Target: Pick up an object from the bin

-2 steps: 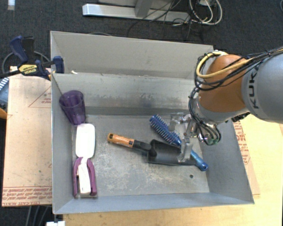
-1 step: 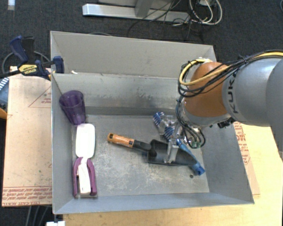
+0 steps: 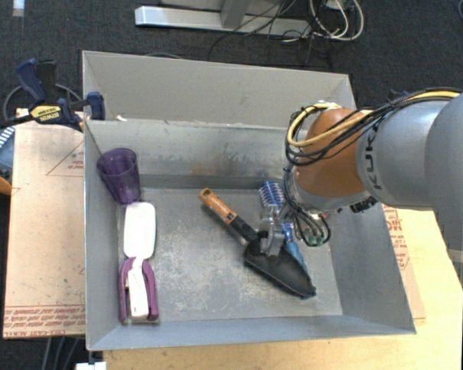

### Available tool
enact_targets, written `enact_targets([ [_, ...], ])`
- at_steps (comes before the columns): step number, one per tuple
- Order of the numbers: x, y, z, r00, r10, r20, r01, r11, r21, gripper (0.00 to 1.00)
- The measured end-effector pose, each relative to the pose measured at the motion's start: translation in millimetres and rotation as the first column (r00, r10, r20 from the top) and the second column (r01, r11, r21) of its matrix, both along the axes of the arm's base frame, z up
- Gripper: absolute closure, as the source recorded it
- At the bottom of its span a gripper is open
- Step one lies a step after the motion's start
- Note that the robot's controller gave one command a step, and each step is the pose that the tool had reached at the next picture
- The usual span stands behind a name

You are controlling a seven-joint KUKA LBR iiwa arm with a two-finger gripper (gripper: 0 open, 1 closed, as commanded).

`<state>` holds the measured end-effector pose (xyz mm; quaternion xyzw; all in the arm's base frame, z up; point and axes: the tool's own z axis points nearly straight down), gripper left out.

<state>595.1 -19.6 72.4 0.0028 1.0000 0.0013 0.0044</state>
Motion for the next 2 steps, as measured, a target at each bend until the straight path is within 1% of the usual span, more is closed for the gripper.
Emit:
enact_targets([
  [2, 0.0, 0.1, 0.0, 1.000, 0.001, 0.000, -0.001, 1.000, 0.000, 1.00],
])
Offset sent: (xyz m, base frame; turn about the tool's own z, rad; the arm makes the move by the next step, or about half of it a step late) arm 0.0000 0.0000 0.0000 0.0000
